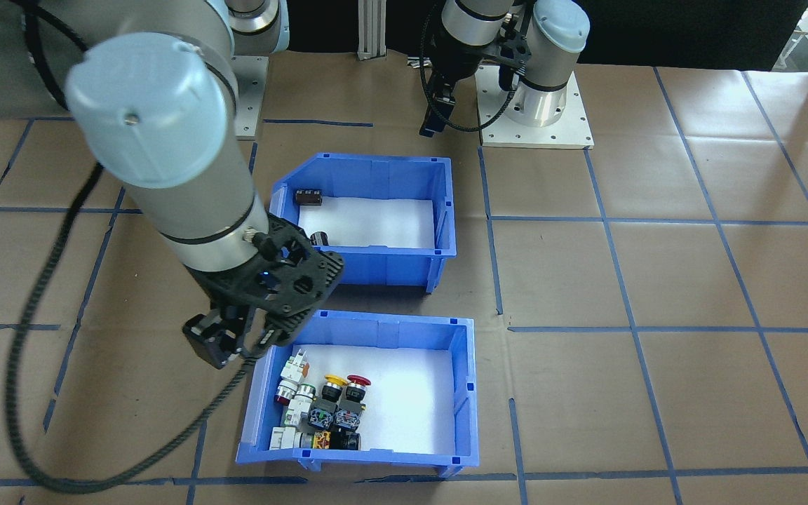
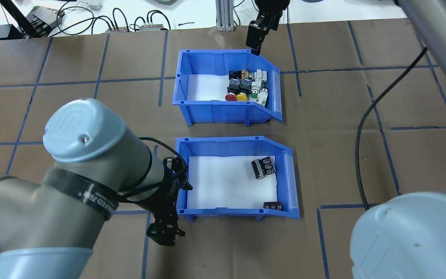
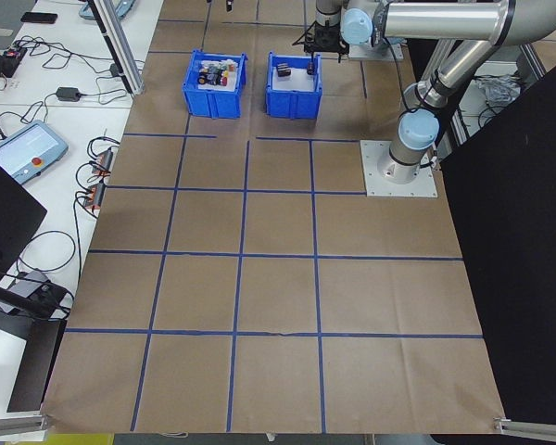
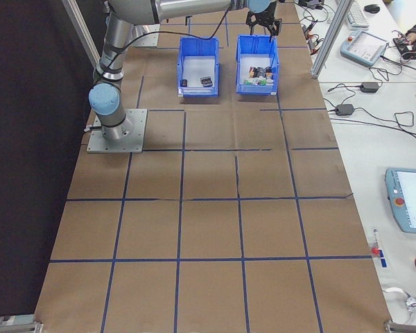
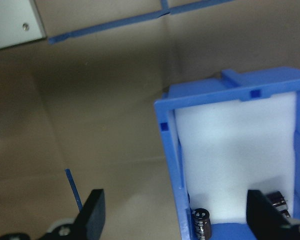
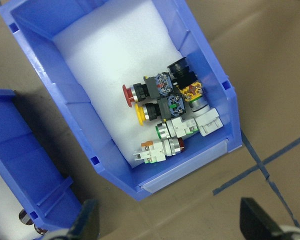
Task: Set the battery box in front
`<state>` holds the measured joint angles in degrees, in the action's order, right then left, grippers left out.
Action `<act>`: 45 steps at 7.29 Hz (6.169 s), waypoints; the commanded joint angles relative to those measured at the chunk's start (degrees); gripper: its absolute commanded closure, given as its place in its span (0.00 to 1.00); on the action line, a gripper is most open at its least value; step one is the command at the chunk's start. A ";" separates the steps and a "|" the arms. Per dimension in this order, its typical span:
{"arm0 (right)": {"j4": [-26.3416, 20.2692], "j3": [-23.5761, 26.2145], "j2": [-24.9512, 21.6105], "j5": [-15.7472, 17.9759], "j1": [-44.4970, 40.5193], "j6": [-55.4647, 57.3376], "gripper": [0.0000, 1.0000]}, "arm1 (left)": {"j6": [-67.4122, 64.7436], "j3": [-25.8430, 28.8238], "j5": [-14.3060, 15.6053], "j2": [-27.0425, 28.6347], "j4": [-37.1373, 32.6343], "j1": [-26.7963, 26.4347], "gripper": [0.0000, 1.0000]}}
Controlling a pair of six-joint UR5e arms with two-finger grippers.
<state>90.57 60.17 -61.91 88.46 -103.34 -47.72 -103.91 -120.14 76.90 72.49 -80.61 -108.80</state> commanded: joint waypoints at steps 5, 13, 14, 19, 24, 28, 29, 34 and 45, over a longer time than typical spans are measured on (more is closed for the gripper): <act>3.01 5.22 4.07 5.74 -10.73 -6.65 0.00 | -19.31 -12.76 -1.05 3.78 24.26 -8.01 0.04; 20.16 13.65 7.85 6.28 -13.64 -9.32 0.00 | -17.55 -12.75 1.94 11.53 36.58 -8.53 0.33; 20.17 13.74 7.69 6.28 -13.46 -9.41 0.01 | -17.12 -12.75 2.11 11.88 36.58 -8.45 0.43; 20.00 13.92 7.24 8.90 -13.55 -9.58 0.76 | -16.24 -13.89 1.42 15.40 48.76 -8.54 1.00; 20.17 12.78 3.13 11.20 -11.72 -11.33 1.00 | 0.34 -16.27 2.47 5.86 41.02 -5.04 1.00; 18.43 13.92 -4.78 10.41 -1.09 -22.31 1.00 | 23.88 -15.23 0.98 -3.93 24.30 16.97 1.00; 16.85 14.01 -6.19 10.76 0.93 -25.90 1.00 | 26.37 -13.56 -1.29 -2.37 23.92 20.52 1.00; 14.64 26.01 -17.69 9.63 19.73 -52.18 1.00 | 24.83 5.68 -2.36 15.46 20.66 20.38 1.00; 19.74 58.30 -42.58 7.25 29.52 -57.93 1.00 | 6.36 36.82 -4.48 47.83 27.87 3.59 0.65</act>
<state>109.65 116.97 -103.27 95.46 -73.72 -105.58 -96.98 -83.37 72.37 119.80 -53.01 -104.72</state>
